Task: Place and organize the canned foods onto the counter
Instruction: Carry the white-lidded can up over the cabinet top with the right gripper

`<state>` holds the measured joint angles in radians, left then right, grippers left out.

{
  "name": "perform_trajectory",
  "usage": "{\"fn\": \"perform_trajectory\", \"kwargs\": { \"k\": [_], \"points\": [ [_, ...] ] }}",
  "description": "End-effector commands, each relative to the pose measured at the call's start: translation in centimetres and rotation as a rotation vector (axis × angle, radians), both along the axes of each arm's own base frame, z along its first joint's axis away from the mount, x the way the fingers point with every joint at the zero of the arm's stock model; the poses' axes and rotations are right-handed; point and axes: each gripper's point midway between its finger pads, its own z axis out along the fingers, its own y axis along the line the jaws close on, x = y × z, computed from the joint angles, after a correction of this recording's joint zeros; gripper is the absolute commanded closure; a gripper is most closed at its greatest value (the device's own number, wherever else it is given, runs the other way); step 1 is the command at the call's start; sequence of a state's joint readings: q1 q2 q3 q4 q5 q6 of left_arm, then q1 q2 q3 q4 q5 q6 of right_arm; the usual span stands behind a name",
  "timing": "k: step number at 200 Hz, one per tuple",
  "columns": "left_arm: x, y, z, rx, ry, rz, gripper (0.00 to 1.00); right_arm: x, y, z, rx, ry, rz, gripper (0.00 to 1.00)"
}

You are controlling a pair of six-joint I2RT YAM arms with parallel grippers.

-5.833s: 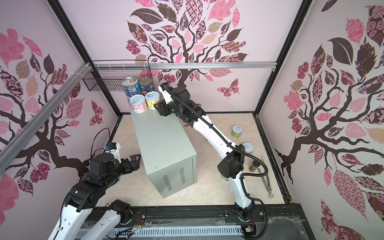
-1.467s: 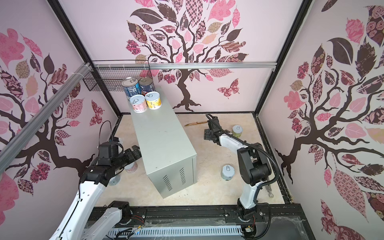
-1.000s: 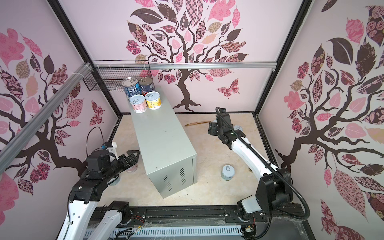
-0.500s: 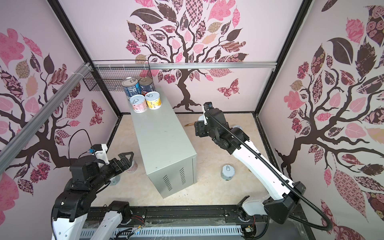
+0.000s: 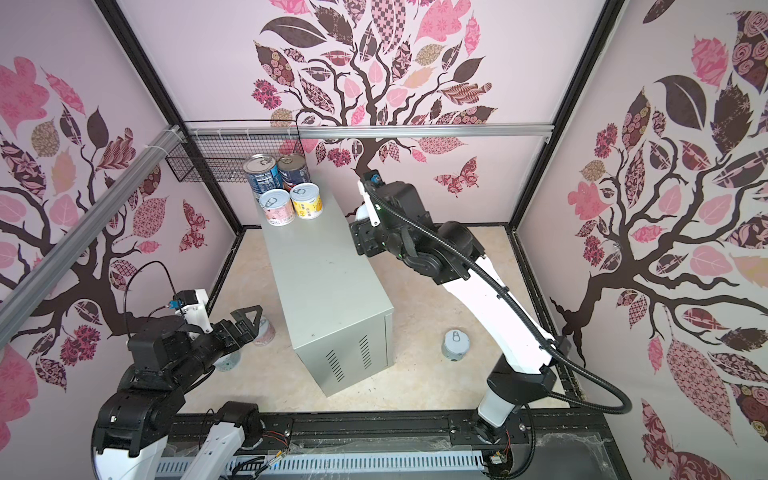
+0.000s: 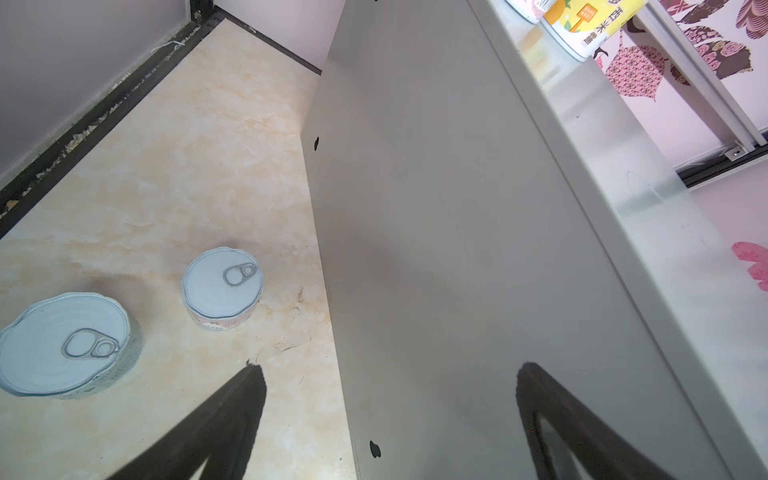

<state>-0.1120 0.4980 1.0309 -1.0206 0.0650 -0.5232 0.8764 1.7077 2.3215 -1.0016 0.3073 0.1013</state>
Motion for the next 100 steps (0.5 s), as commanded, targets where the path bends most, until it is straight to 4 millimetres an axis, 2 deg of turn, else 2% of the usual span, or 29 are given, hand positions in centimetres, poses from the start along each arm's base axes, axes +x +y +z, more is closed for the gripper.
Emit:
{"fn": "perform_trajectory", "kwargs": {
  "k": [1,49,100],
  "points": [
    [0.0,0.2,-0.4,0.028,-0.015,-0.003,0.02,-0.9,1.6,-0.6,-0.060,0.025,0.067,0.42],
    [0.1,0.2,-0.7,0.050,-0.019,-0.012,0.02,-1.8,7.0,-2.8,-0.063,0.066,0.183,0.43],
    [0.2,-0.5,-0.9,0.027,-0.035,-0.043,0.02,-1.6,10.8,-5.1,-0.070,0.089,0.236,0.40]
  ]
}}
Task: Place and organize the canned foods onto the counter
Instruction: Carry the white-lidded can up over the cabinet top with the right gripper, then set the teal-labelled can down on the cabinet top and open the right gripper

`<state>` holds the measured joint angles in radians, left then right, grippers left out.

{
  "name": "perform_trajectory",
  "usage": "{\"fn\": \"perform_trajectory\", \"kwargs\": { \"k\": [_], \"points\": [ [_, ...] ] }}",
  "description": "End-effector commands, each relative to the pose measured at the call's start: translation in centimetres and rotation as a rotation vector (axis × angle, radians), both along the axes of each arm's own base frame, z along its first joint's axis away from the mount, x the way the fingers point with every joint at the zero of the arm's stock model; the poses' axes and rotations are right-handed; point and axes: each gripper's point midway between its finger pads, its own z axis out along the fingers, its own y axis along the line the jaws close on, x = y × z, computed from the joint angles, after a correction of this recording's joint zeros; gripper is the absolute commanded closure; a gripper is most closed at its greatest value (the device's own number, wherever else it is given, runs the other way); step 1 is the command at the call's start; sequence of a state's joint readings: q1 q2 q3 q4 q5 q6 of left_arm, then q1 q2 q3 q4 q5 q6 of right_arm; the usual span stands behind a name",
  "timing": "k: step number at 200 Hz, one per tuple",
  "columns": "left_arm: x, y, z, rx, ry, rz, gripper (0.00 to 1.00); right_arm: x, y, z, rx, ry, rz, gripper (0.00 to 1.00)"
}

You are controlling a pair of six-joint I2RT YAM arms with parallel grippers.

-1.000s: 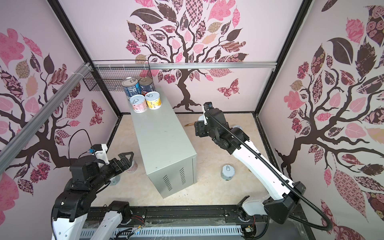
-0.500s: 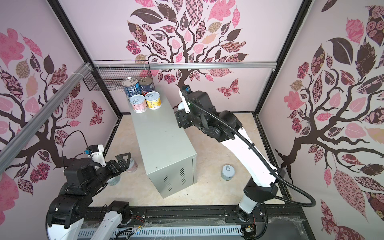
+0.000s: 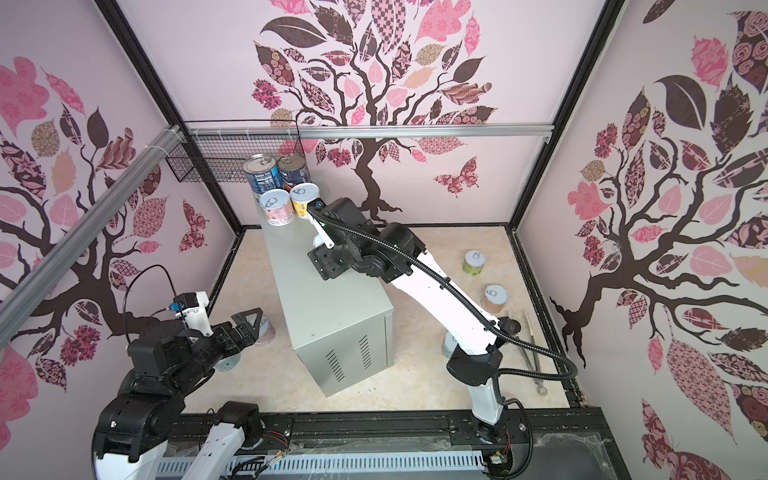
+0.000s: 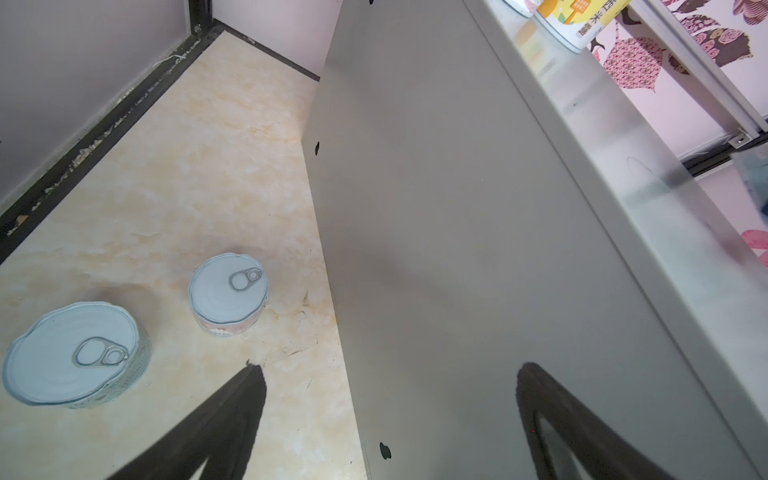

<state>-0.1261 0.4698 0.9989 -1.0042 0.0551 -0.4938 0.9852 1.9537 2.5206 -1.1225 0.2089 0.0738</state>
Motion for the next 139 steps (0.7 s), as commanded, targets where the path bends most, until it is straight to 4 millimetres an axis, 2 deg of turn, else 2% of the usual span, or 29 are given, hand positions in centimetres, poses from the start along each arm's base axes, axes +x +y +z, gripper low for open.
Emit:
{"fn": "perform_trajectory", "kwargs": {
  "k": [1,39,88,99,117,139],
  "points": [
    [0.4,-0.5,-0.4,-0.002,-0.017,-0.025,0.02,0.3,2.2,1.0,0.058,-0.031,0.029,0.40],
    [0.8,-0.8,-1.4,-0.012,-0.001,-0.039,0.02,1.1,4.2,-0.4,0.051,-0.032,0.051,0.29],
    [1.0,-1.3,-1.6,-0.024,0.000,-0.060,0.02,2.0,5.2,-1.5,0.030,-0.049,0.058,0.08],
    [1.0,-1.2,-1.5,-0.023,0.000,-0.060,0.02,2.0,5.1,-1.0,0.038,-0.060,0.057,0.01],
    [1.1,-1.2,-1.6,-0.019,-0.003,-0.059,0.02,1.6,4.8,0.2,0.068,-0.071,0.064,0.00],
    [1.2,-1.2,-1.5,-0.020,-0.004,-0.054,0.02,0.7,3.6,2.6,0.115,-0.091,0.064,0.00]
  ]
}}
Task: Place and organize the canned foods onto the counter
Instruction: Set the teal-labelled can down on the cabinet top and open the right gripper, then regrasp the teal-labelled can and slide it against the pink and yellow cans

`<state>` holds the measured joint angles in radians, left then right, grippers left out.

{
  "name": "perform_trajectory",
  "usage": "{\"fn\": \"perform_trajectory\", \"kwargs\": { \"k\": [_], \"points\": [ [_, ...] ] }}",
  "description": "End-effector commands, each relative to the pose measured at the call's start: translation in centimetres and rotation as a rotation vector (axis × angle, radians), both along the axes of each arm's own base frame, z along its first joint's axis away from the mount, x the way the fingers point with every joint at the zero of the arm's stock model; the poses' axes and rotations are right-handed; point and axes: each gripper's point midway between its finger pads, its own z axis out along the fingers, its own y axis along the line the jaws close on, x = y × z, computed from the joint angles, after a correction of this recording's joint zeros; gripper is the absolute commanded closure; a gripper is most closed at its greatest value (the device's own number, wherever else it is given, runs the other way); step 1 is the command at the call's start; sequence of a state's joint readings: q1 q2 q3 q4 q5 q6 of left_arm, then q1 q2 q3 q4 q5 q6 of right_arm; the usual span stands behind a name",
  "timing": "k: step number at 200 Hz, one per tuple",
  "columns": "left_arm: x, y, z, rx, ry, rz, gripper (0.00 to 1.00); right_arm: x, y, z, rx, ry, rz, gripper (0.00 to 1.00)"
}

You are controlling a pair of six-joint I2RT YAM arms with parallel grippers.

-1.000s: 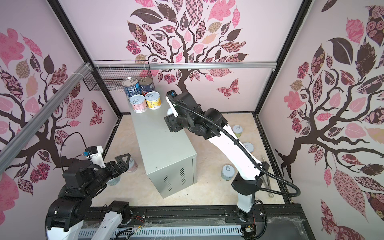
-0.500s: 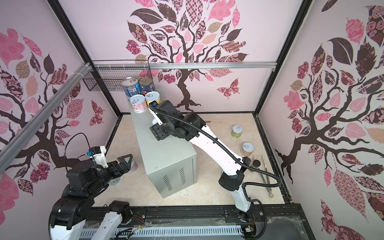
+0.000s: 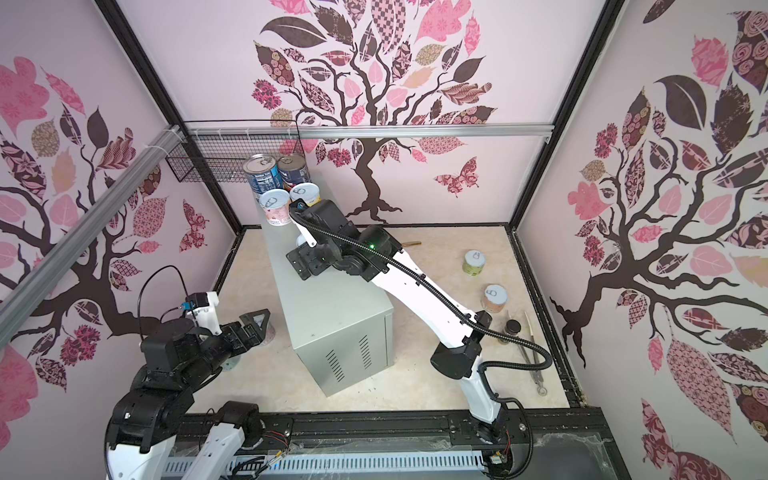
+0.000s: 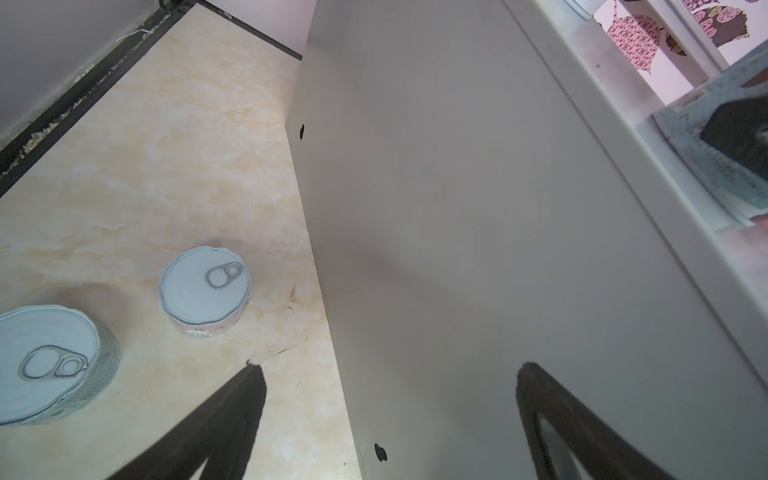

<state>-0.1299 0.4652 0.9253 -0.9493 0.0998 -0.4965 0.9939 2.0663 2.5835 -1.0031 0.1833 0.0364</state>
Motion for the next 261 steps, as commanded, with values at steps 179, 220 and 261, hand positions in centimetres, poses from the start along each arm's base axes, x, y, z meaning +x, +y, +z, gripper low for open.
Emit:
{"fn": "perform_trajectory", "kwargs": {
  "k": [179,220,261],
  "points": [
    [0.0,0.0,-1.7,-0.020,0.046,0.013,0.02,-9.6,-9.8,4.7,0.317,-0.080,0.153,0.29],
    [0.2,-0.2,-2.2,-0.030,0.053,0.010,0.02,-8.0,-8.6,3.5,0.339,-0.041,0.165,0.35],
    [0.9,-0.5,-2.1,-0.044,0.048,0.006,0.02,-5.9,-7.7,3.2,0.378,-0.011,0.185,0.41]
  ]
}}
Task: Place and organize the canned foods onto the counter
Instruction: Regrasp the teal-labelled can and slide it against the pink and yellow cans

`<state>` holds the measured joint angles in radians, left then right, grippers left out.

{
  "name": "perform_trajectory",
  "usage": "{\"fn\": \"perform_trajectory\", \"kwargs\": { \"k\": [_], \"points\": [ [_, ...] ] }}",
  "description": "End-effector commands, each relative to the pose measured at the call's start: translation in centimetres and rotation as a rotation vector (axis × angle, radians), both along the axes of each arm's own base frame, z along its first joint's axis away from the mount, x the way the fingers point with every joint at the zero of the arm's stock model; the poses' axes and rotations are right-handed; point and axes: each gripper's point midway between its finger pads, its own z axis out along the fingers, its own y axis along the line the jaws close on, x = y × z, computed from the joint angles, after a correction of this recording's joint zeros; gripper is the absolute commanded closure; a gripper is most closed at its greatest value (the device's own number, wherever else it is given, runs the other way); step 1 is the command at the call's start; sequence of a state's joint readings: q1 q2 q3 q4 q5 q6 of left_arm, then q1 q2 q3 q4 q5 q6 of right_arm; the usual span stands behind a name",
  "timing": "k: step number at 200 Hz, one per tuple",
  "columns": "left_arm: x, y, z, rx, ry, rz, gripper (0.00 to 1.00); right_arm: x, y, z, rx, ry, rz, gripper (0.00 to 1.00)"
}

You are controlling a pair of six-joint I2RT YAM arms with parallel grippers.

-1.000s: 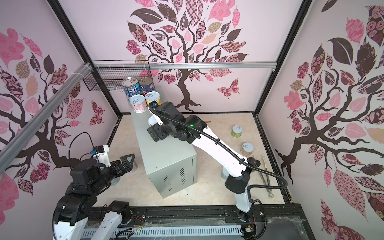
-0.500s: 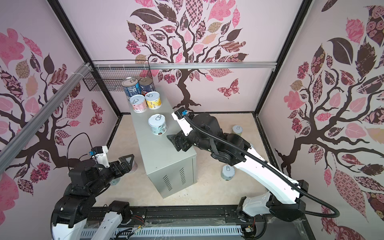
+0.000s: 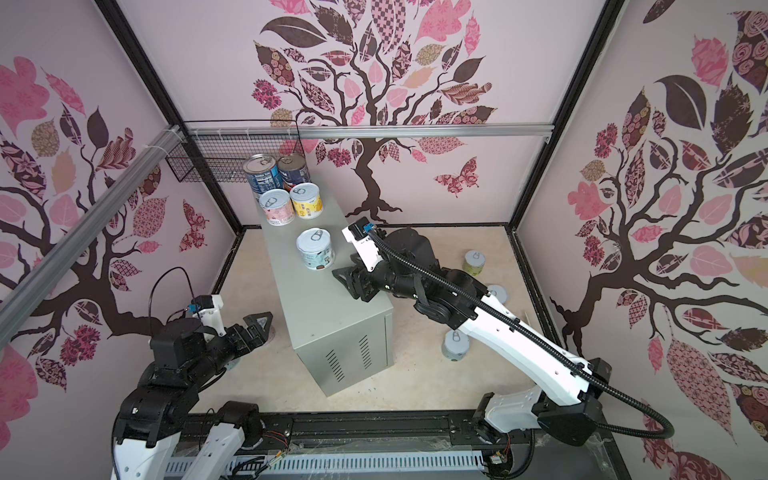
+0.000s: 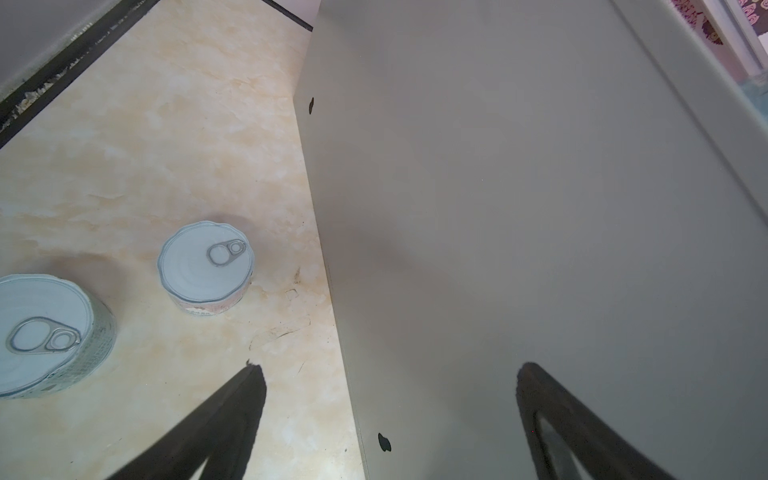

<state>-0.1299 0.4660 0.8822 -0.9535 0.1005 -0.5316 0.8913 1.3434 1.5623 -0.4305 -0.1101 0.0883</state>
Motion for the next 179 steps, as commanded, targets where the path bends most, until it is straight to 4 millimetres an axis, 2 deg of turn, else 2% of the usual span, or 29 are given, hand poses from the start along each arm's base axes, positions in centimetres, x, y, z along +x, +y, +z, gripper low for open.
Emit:
{"fn": "perform_trajectory", "kwargs": {
  "k": [1,76,179],
  "points": [
    [0.8,-0.5,-0.3,-0.021,-0.007,-0.012,0.02,0.9,1.4,0.9,0.055,0.010,0.046,0.41],
    [3.1,-1.1,-0.2,-0.014,-0.013,-0.037,0.02,3.7,5.4,-1.0,0.009,0.023,0.089,0.41],
    [3.8,-0.8,0.8,0.108,-0.016,-0.054,0.02,7.9,9.9,-2.7,0.019,0.052,0.076,0.39]
  ]
}}
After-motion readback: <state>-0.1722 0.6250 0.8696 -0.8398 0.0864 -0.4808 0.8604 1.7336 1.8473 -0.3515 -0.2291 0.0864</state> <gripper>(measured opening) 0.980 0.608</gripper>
